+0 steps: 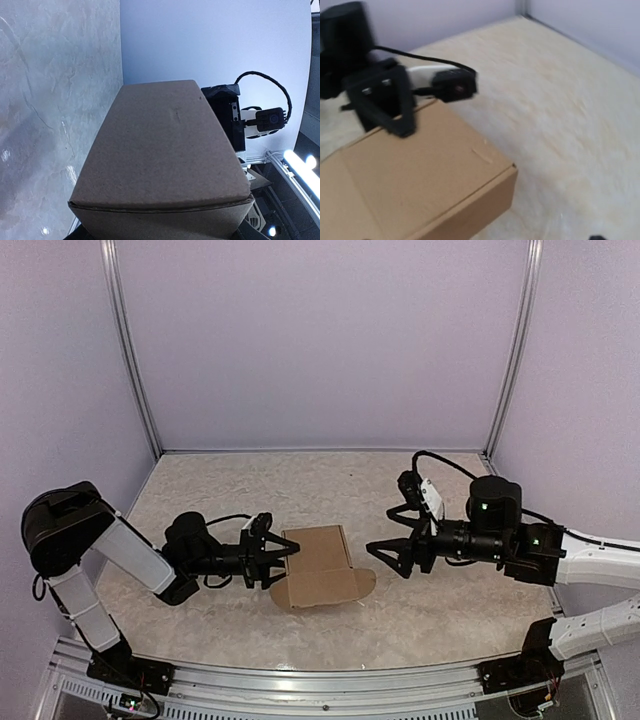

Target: Fold the paper box

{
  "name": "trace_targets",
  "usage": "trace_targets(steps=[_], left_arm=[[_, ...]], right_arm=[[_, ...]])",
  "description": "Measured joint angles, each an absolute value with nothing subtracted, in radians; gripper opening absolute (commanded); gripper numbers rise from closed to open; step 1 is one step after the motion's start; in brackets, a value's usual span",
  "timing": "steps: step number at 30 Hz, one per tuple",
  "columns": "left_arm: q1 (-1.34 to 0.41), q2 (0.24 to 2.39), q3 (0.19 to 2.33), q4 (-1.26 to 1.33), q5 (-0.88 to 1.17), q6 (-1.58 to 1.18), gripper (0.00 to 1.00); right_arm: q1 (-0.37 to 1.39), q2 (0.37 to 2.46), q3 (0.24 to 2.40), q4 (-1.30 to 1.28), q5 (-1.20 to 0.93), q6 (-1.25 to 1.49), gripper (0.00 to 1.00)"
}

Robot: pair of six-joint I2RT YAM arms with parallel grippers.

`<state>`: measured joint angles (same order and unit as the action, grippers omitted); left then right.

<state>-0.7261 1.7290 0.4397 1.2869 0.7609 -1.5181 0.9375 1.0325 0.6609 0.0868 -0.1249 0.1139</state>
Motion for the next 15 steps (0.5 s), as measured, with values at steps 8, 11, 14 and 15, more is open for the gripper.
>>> trace_targets(steps=[8, 11, 14, 15], left_arm=[[-0.696, 1.630, 0.347, 1.313, 0.890, -1.596, 0.34], [-0.695, 1.591, 0.316, 1.315, 0.931, -1.621, 0.35], [-0.695, 1.546, 0.292, 1.316, 0.967, -1.639, 0.35], [-0.695, 1.530, 0.287, 1.316, 0.978, -1.643, 0.35]], right_arm=[[1.000, 0.974, 0.668, 0.049, -0.215, -0.216, 1.00], [1.097, 0.956, 0.658, 0.065, -0.167, -0.387, 1.00], [1.197, 0.953, 0.630, 0.103, -0.084, -0.569, 1.00], [1.227, 0.955, 0.622, 0.115, -0.047, -0.623, 1.00]])
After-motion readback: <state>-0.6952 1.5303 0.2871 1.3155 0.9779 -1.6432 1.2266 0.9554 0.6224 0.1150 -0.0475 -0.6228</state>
